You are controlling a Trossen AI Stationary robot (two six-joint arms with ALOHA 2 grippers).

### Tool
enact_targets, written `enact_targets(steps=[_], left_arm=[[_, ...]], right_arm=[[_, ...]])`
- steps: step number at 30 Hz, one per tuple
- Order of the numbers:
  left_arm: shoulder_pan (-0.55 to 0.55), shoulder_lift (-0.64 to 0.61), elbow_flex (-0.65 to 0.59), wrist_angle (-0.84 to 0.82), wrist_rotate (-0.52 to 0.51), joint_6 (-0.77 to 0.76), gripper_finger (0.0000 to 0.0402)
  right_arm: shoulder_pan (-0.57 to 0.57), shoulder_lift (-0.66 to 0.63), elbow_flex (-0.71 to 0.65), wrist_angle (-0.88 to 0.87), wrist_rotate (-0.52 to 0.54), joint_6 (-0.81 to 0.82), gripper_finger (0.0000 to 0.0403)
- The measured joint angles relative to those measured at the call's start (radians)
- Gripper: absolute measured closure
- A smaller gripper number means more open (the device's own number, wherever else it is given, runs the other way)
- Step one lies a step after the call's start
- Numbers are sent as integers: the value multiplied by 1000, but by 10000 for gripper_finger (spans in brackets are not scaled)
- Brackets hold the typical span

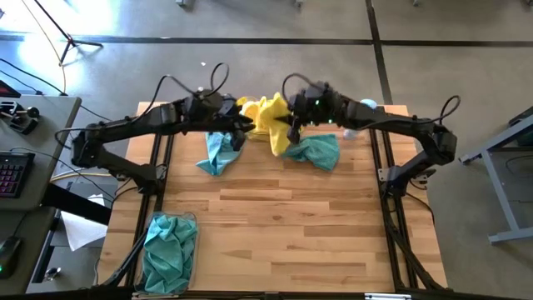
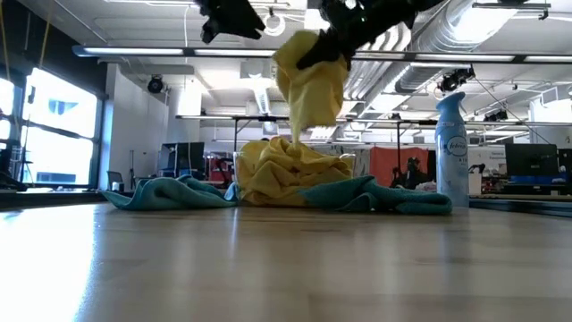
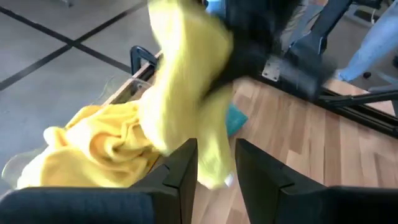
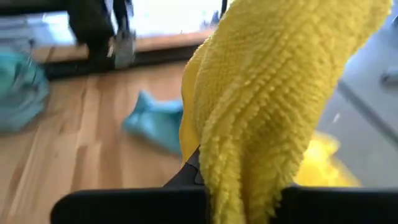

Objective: Sort microfiber towel by color & place in baskets
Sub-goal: Put the yellow microfiber towel into the top transparent bin

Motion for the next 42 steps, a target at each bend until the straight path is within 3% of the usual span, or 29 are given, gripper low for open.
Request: enact_targets(steps=[6,13,18,20,25,30,35,42], left_arm=[[18,-186,-236,115,-4,-35,307],[44,-399,-387,120,-7,-86,307],[53,-528,-428,100,-7,-87,307],[55,-569,-428,57,-7,-86,307],[55,-641,-429,-14,-8,-62,307],[55,-673,-429,-22,-11,-29,307],[55,-677,-429,-25,-11,1,307],[55,-677,-429,-44,-10,8,307]], right_arm=[[-61,28,167,33,10,-98,399],[-112,230,373,26,22,-231,400],[-134,352,465,-220,147,-226,401],[-136,366,467,-323,173,-222,402],[-135,366,401,-388,211,-158,402],[-140,371,322,-345,225,-31,402],[-150,396,250,-220,148,91,402],[-150,498,241,-177,137,208,395]])
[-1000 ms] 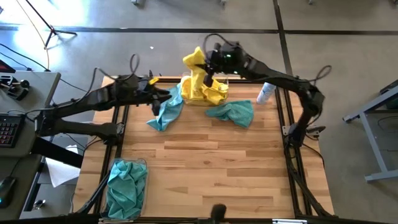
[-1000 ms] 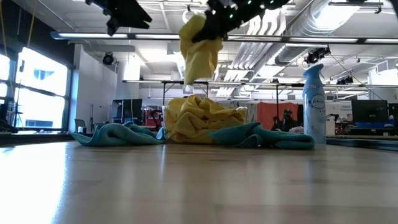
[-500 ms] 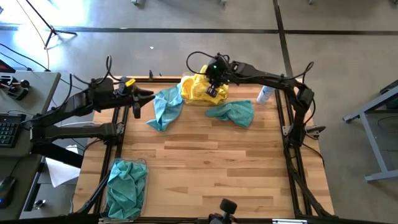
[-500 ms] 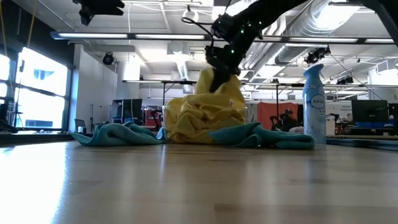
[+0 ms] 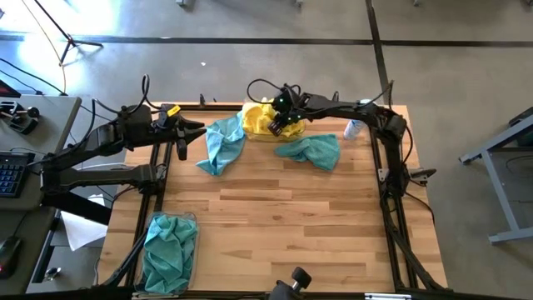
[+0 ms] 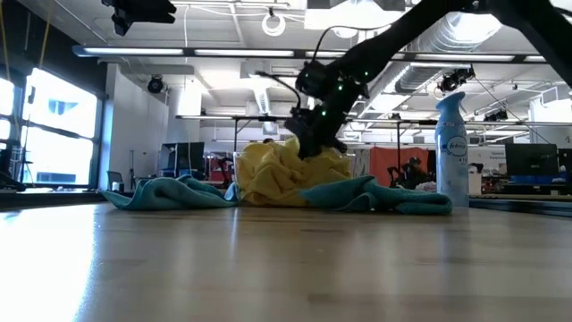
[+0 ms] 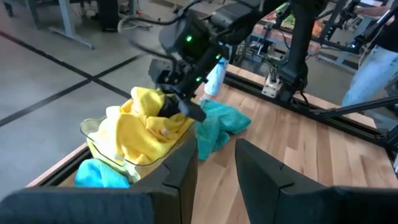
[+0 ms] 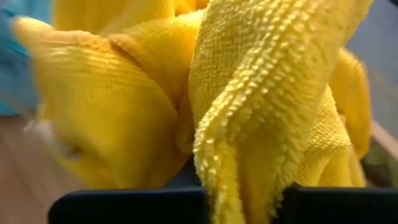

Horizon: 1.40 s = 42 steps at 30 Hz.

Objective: Sort microfiber towel by color & place in baskets
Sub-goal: Put the yellow microfiber towel into the top transparent bin

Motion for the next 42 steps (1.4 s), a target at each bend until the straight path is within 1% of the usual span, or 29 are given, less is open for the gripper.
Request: enact_targets(steps=[3,7,10,13,18,23,28,34,40,42], left_arm=[[0,0,0,-6,0,0,307],[0,0,0,-18,0,-12,307],[0,0,0,-20,1,-18,307],[0,0,0,-21,2,-19,307],[0,0,0,-21,2,-19,307],[0,0,0,-34,2,-19,307],[0,0,0,-65,1,-19,307],[0,0,0,-70,0,-19,307],[0,0,0,-70,-3,-19,307],[0,0,0,-71,-4,-19,307]], right_arm=[[0,47,2,2,0,23,391],[-5,86,6,-3,-16,94,389],[-6,90,6,-11,-24,125,386],[-6,82,4,-21,-40,125,369],[-12,27,-2,-71,-56,131,317],[-12,-74,-4,-100,-45,135,265],[-12,-158,-4,-145,-30,128,223],[-13,-217,-3,-189,-19,126,200],[-13,-266,-3,-190,-10,148,199],[-13,-281,-2,-189,10,152,199]])
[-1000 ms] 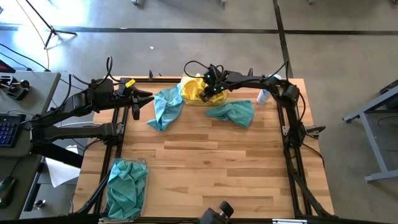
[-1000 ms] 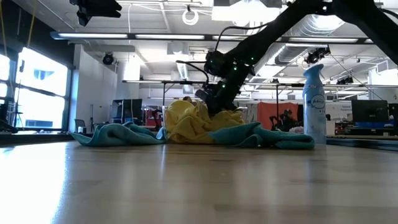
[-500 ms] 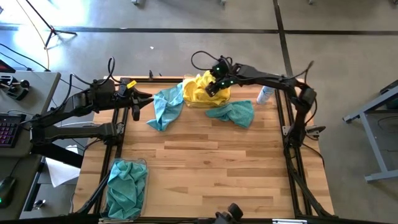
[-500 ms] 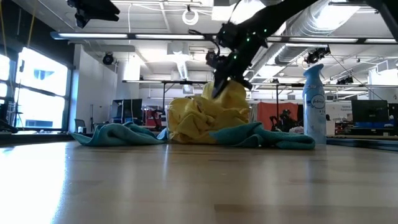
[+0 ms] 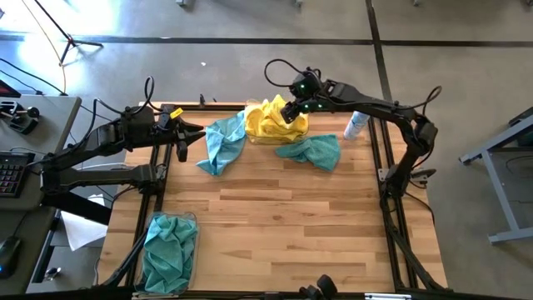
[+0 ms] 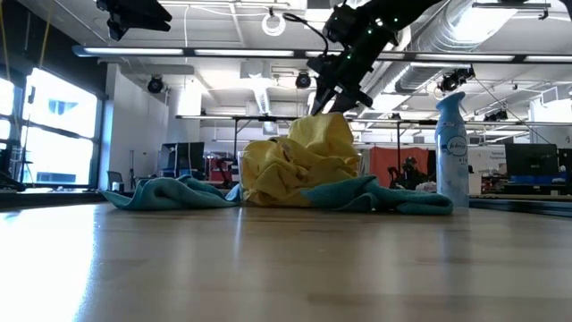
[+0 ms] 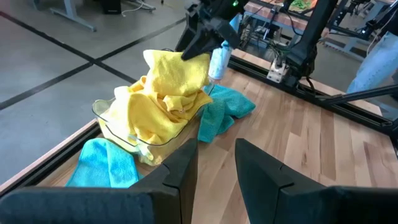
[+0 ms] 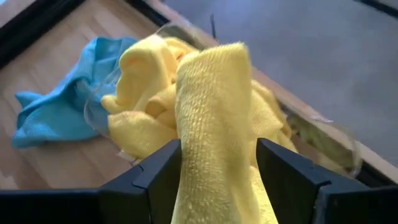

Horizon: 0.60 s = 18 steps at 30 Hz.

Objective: Sort microfiber towel by color & place in baskets
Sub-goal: Put the yellow microfiber towel into the top transparent bin

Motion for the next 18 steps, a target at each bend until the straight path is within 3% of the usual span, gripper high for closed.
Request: enact_targets(steps=[5,12,18], left_arm=[[0,0,0,0,0,0,307],[0,0,0,0,-2,0,307],[0,0,0,1,-19,0,307]], right_arm=[[0,-2,1,1,10,35,230],[10,88,0,-3,1,34,385],[0,212,0,11,3,48,375]])
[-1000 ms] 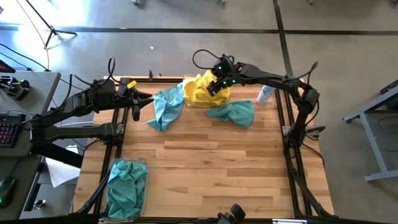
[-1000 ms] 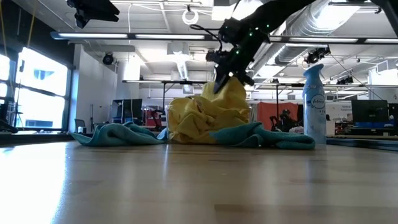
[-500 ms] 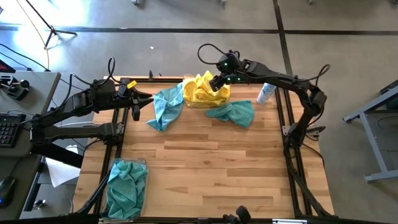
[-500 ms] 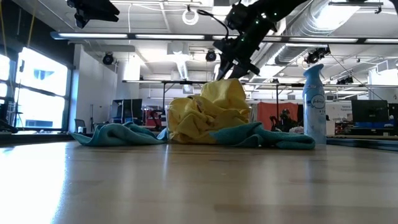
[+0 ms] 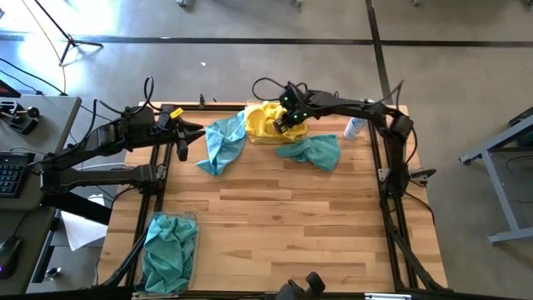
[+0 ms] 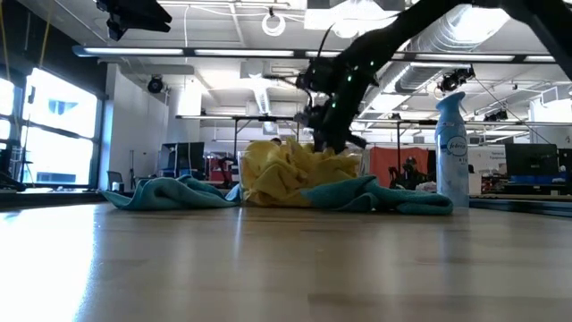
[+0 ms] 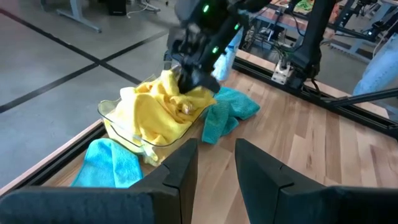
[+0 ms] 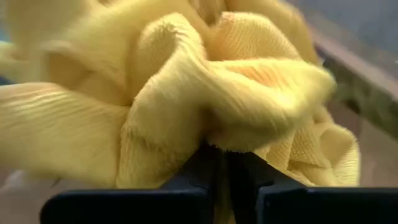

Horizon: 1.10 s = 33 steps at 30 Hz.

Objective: Sort microfiber towel by color & place in baskets
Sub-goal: Put the yellow microfiber towel into the top transparent bin

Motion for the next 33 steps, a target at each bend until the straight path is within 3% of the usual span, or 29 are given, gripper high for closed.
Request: enact_targets(steps=[5,18,33], left_arm=[[0,0,0,0,0,-1,307],[0,0,0,0,0,-1,307],[0,1,0,-1,-1,-16,307]], right_arm=[[-9,83,1,9,1,20,399],[-11,96,32,4,-4,13,374],[-13,-41,169,-251,12,-31,238]])
